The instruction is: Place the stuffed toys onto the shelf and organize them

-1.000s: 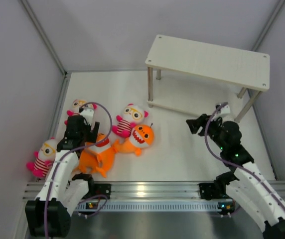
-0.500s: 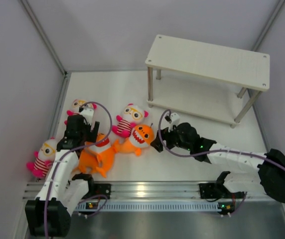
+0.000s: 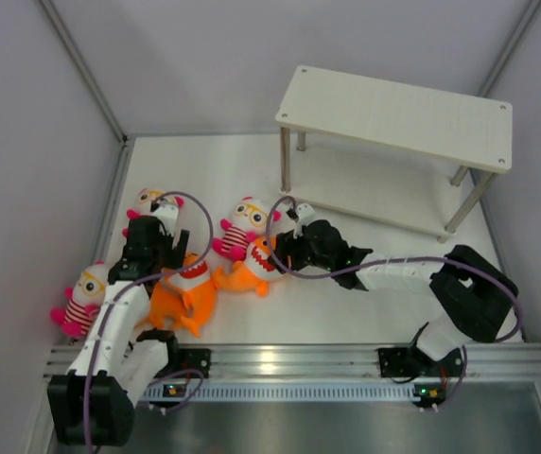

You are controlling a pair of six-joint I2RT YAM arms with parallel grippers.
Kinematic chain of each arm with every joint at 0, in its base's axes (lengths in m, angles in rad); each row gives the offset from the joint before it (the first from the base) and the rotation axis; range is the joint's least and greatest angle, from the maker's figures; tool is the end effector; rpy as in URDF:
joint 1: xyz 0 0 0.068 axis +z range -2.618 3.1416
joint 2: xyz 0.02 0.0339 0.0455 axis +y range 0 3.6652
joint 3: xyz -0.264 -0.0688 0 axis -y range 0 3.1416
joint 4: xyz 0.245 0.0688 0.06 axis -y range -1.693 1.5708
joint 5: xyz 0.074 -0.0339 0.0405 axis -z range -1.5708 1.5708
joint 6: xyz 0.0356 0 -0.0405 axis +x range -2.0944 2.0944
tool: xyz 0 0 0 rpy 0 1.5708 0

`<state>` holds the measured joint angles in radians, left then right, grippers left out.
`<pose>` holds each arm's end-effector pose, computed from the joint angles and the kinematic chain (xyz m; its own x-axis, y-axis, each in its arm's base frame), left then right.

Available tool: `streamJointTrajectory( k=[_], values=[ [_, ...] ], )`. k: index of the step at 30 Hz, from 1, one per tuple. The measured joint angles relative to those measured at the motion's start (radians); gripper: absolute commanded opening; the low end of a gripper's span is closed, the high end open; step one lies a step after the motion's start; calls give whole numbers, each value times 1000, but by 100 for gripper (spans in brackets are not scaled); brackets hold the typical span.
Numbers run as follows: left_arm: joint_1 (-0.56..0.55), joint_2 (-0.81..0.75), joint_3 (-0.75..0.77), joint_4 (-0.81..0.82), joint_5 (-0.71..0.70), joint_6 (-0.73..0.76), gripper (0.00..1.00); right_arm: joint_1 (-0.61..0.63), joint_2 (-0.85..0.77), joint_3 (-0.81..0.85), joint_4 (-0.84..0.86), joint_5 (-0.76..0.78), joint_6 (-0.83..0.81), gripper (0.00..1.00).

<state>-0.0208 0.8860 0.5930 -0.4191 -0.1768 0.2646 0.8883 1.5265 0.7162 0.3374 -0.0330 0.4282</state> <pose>0.1875 0.0024 0.2334 -0.6600 0.2712 -0.7006 0.0621 0.9491 0.3089 0.1998 0.2477 0.1912 -0.5911 -0.0692 -0.8036 -0.6031 0.6995 0.3833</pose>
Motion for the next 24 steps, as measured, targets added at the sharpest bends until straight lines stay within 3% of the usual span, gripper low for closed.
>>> streamJointTrajectory(
  k=[5,6,13,20,24],
  values=[
    [0,7,3,0,0,0,98,0,26,30,-5,5,-19,3],
    [0,7,4,0,0,0,98,0,25,33,-5,11,-26,0],
    [0,14,8,0,0,0,98,1,-136,34,-175,122,-151,0],
    [0,18,10,0,0,0,98,-16,-410,68,-383,299,-422,0],
    [0,19,10,0,0,0,98,-111,-502,61,-441,370,-597,0]
  ],
)
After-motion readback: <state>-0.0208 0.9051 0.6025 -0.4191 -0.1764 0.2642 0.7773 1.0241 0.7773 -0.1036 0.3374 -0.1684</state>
